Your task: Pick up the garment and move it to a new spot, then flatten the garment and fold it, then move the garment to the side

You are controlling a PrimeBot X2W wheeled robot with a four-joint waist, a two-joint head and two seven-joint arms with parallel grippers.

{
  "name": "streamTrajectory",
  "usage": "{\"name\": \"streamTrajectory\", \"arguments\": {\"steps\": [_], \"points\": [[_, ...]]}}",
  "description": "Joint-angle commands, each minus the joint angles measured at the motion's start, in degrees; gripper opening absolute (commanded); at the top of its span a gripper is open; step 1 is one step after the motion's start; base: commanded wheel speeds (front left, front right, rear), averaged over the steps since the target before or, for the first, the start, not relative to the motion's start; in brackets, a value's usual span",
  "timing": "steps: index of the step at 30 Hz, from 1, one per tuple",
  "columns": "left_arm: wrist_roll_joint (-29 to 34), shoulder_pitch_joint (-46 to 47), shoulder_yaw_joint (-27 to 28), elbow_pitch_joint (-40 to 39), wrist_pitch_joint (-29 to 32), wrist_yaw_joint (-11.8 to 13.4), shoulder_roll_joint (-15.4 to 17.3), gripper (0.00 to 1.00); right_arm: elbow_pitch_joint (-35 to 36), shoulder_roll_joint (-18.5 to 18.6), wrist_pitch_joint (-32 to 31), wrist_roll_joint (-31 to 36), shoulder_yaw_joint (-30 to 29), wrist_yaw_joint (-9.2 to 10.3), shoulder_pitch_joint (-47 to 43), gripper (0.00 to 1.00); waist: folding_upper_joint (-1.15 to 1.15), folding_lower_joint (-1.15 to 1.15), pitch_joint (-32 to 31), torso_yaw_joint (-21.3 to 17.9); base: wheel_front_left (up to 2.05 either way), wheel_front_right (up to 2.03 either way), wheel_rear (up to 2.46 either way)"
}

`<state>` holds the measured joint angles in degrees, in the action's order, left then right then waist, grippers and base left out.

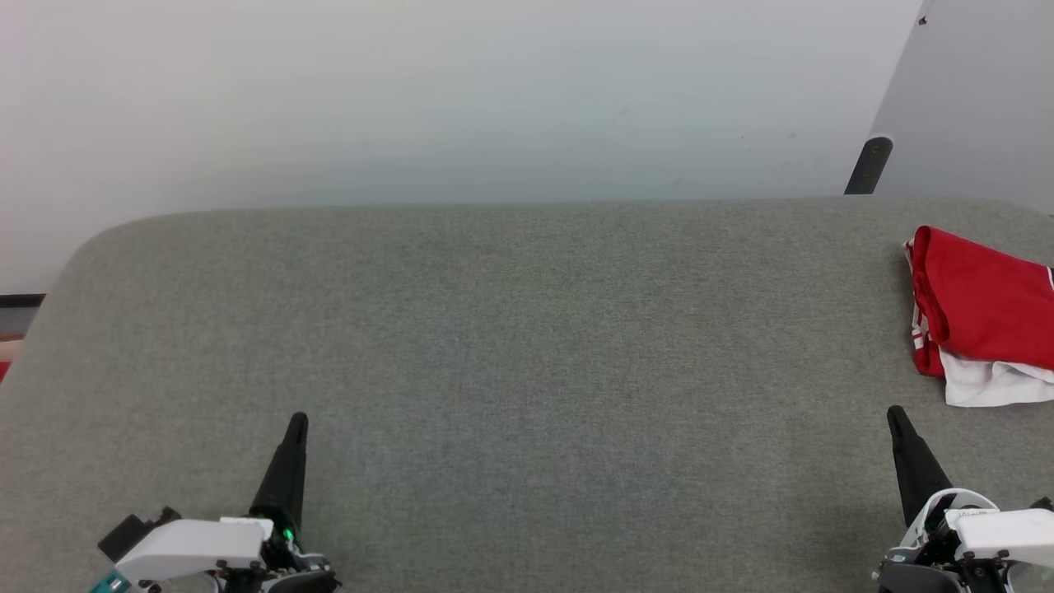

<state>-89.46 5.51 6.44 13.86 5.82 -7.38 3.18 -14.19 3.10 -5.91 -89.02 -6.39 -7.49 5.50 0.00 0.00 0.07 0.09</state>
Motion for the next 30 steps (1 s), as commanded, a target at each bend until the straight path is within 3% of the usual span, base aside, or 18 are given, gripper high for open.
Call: {"name": "streamTrajectory", "arguments": {"steps": [1, 30], "points": [[-1.08, 0.58, 0.18, 0.12, 0.32, -0.19, -0.18, 0.0, 0.28, -0.19, -0.28, -1.21, -0.14, 0.0, 0.86, 0.0, 0.0, 0.0, 0.02, -0.01, 0.0, 0.0, 0.0], [-3.02, 1.1, 0.18, 0.25, 0.9, -0.19, -0.37, 0.0, 0.22, -0.35, -0.75, -3.49, -0.19, 0.0, 0.84, 0.0, 0.0, 0.0, 0.11, -0.09, 0.0, 0.0, 0.0]]}}
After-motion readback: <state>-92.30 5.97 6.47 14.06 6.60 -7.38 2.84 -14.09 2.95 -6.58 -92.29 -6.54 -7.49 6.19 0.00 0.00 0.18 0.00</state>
